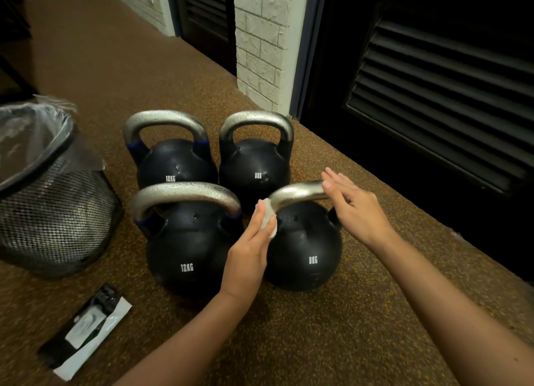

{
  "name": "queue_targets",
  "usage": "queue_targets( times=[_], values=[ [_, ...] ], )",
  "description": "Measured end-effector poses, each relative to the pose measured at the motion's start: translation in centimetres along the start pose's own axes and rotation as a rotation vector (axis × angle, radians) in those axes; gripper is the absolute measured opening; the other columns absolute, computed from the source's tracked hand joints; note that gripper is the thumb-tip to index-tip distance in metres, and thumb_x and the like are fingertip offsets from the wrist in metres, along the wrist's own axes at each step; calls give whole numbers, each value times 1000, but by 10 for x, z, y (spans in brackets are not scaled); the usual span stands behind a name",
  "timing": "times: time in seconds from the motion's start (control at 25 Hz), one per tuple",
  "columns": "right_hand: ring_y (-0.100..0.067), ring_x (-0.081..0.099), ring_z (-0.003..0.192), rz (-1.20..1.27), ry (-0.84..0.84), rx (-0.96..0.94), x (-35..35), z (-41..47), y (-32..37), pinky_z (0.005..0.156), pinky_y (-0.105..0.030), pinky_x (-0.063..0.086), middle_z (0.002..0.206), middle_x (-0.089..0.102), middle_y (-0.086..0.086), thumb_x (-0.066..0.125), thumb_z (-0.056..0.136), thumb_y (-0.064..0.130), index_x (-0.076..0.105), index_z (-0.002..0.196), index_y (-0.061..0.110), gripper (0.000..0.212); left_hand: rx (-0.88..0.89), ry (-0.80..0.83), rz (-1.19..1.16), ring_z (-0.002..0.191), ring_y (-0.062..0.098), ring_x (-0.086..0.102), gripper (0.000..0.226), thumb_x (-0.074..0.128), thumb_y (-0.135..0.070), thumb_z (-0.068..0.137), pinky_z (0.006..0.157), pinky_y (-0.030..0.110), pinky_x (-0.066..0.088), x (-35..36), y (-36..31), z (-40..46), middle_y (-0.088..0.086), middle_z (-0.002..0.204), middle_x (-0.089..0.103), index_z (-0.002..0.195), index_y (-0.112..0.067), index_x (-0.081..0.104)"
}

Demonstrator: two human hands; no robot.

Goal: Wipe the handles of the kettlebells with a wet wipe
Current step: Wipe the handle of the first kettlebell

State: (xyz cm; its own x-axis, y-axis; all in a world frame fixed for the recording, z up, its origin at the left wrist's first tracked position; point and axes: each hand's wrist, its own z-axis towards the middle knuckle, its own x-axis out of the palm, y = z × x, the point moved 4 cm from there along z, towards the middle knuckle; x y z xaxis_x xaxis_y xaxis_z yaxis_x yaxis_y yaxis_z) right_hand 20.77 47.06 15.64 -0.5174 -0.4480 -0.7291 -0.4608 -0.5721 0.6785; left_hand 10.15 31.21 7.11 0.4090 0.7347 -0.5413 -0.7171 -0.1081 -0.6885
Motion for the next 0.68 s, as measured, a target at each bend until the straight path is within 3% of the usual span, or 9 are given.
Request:
queue_targets(
  times=[0.2, 0.36, 0.52, 0.68],
  values=[
    [-5, 21, 141, -32, -1, -4, 1, 0, 0, 116, -27, 10, 147, 35, 13, 37, 96, 42, 44, 137, 27, 44, -81, -18, -153, 136, 5, 29, 45, 55, 1, 88, 111, 19, 26, 1, -5, 0, -5, 146, 33, 129, -14, 52],
    [-5, 21, 141, -9, -2, 1, 1, 0, -1, 119, -31, 11, 147, 36, 14, 38, 96, 42, 46, 136, 26, 43, -198, -15, -292, 131, 2, 35, 42, 55, 2, 88, 107, 13, 29, -2, -2, -5, -8, 139, 41, 126, -14, 53],
    [-4, 21, 141, 1, -1, 6, 1, 0, 0, 119, -32, 12, 147, 36, 14, 38, 96, 42, 46, 136, 26, 44, -356, -114, -453, 121, -3, 47, 32, 52, -5, 91, 101, 9, 35, -11, -11, 4, -8, 126, 56, 120, -20, 57],
    [-4, 21, 141, -8, -1, 3, 0, 0, -1, 118, -30, 11, 147, 35, 15, 38, 96, 42, 45, 137, 27, 44, -337, -148, -405, 110, -5, 55, 25, 49, -10, 94, 95, 10, 41, -16, -17, 28, -6, 114, 65, 113, -11, 65]
  ],
)
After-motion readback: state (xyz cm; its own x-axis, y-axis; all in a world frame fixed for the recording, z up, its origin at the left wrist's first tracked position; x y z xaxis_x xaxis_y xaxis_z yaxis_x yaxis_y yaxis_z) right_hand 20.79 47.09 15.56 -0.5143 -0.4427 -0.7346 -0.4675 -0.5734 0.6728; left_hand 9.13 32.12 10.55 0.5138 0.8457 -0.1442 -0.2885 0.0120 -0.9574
